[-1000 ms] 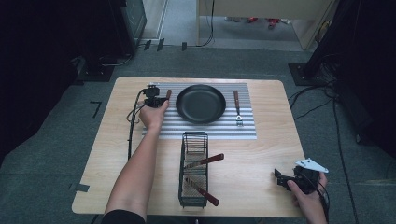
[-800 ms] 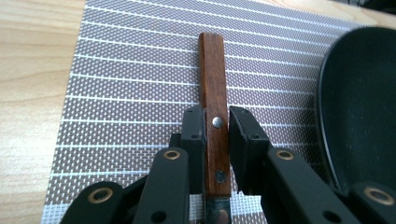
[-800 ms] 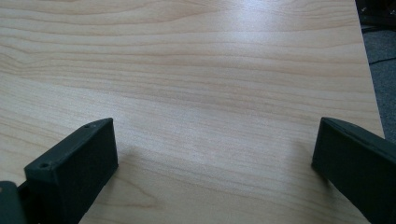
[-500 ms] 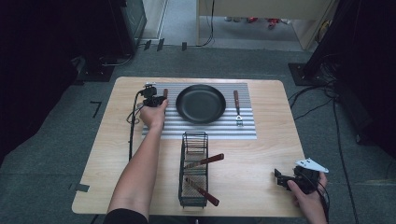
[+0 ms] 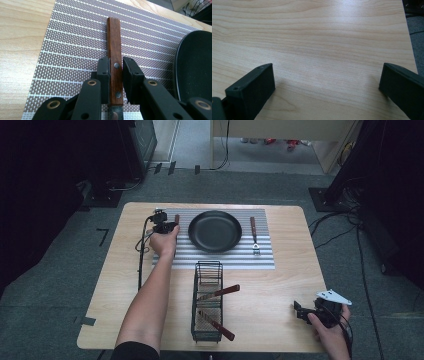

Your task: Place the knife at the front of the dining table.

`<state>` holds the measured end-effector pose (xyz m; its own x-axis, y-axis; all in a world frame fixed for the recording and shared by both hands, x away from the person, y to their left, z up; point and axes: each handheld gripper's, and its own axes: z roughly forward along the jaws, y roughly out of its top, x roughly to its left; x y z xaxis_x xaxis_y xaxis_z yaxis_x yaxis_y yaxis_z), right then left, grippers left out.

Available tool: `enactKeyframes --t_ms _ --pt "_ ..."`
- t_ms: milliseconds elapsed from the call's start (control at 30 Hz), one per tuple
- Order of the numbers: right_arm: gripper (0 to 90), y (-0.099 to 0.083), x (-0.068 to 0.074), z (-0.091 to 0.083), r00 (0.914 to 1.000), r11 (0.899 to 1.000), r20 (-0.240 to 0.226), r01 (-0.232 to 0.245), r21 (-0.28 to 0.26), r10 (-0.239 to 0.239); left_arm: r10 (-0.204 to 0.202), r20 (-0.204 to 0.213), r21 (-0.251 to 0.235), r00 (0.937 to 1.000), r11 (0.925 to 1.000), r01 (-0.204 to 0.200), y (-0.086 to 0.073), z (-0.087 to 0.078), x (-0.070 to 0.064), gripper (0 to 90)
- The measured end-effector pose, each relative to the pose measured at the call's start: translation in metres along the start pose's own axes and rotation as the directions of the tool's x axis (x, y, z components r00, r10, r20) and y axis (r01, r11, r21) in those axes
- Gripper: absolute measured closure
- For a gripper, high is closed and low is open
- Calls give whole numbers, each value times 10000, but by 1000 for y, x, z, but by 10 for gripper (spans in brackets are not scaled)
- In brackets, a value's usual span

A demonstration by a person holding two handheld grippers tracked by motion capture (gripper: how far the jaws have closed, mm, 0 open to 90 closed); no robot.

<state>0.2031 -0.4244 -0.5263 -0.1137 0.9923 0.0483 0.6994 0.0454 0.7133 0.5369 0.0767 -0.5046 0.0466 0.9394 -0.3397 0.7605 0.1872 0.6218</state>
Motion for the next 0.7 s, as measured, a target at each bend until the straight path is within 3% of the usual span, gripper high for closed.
enactKeyframes --t_ms 333,467,500,533,600,700 --pt "0 0 0 0 10000 10000 -10 -9 -6 9 -71 294 -28 9995 10000 72 0 0 2 734" --pt "0 0 0 0 10000 10000 -20 -15 -3 15 34 367 -87 9993 10000 -31 1 -2 1 604" --pt "0 0 0 0 10000 10000 -15 -10 -4 10 72 423 -200 9991 9998 -64 1 -5 1 528" --pt "0 0 0 0 10000 10000 -15 -10 -4 10 146 385 -246 9992 9996 -136 2 -6 0 528" --pt "0 0 0 0 10000 10000 -31 -26 -11 26 364 555 -580 9978 9978 -332 5 -15 -3 401" --pt "0 0 0 0 10000 10000 -19 -16 -7 16 679 603 -686 9959 9956 -637 6 -23 -6 197"
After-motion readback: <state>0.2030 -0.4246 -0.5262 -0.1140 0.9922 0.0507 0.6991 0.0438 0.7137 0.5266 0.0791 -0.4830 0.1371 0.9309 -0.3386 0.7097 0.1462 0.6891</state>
